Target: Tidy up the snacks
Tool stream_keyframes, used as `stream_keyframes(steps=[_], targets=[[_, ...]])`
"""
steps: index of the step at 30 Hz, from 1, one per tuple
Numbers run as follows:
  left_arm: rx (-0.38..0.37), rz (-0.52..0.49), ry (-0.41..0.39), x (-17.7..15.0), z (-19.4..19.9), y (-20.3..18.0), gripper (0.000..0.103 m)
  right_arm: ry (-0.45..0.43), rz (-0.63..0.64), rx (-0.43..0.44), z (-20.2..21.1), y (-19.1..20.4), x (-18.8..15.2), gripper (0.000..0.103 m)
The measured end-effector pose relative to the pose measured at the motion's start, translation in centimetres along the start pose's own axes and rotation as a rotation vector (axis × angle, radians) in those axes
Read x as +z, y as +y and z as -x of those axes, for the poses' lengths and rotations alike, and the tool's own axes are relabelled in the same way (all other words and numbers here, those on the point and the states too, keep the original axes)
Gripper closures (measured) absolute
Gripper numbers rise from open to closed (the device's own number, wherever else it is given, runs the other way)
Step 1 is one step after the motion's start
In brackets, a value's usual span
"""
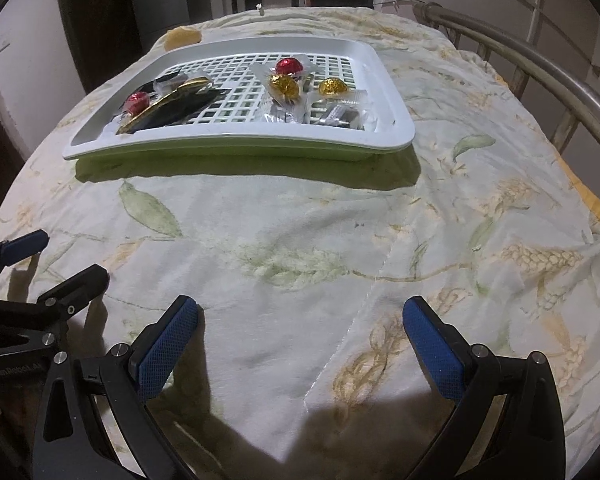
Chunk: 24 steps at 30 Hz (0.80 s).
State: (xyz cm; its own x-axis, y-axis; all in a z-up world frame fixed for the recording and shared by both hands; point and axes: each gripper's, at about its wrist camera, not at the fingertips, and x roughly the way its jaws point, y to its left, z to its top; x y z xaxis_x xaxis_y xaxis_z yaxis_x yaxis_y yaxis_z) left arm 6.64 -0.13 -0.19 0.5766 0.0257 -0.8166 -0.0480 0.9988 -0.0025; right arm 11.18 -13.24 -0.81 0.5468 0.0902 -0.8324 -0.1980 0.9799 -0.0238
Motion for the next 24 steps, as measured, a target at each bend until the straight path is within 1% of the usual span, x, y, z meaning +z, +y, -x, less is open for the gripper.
stream_keyframes(steps=[10, 24], targets=[[-0.006, 0.003, 0.001, -0.05, -0.02, -0.12, 0.000, -0.021, 0.022, 0.023, -0.32, -0.25, 0.23, 0.000], [-0.006, 0.003, 0.001, -0.06, -0.04, -0.05, 0.000, -0.021, 0.023, 0.020, -0.36, -0.16, 0.24, 0.000]])
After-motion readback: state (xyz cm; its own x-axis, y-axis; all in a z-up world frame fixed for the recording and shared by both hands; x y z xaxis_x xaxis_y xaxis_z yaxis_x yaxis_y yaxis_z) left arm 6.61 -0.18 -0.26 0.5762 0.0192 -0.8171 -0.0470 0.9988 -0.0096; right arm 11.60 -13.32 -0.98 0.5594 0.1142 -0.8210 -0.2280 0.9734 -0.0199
